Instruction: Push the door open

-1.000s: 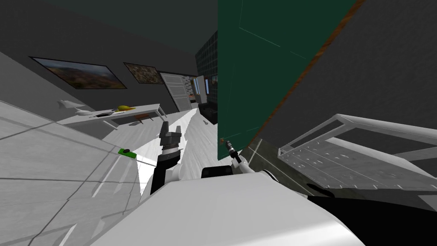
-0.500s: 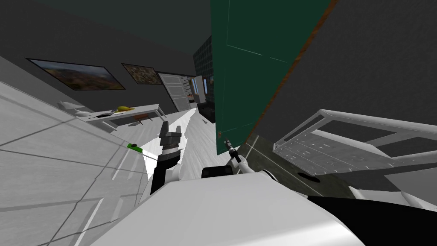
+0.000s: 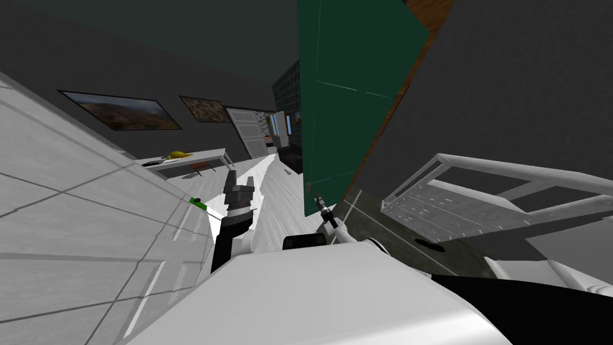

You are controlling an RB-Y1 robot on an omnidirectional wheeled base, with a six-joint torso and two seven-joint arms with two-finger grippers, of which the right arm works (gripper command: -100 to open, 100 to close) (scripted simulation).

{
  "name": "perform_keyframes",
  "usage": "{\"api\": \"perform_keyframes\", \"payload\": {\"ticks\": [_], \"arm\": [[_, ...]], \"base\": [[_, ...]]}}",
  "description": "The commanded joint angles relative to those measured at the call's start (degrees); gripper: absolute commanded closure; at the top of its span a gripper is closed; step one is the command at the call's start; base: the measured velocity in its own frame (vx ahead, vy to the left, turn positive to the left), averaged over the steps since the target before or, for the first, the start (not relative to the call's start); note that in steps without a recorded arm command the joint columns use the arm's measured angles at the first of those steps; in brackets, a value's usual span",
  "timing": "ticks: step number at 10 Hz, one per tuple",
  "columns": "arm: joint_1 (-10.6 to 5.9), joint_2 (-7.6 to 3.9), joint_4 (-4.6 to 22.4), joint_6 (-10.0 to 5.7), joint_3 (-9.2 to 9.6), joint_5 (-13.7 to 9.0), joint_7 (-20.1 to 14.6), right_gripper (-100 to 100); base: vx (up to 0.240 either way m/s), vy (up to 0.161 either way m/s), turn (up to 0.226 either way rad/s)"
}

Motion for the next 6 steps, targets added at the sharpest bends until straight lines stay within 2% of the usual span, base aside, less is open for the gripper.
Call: {"api": "perform_keyframes", "payload": {"ticks": [1, 4, 6], "arm": [[-0.08, -0.23, 0.2, -0.31, -0.17, -0.1, 0.2, -100], [0.1, -0.27, 0.3, -0.81, -0.51, -0.3, 0.6, -100], [0.23, 0.1, 0.4, -1.19, -0.78, -0.4, 1.0, -100]], "base": [[0.172, 0.065, 0.013], [0.212, 0.056, 0.025], [0.213, 0.054, 0.025]]}}
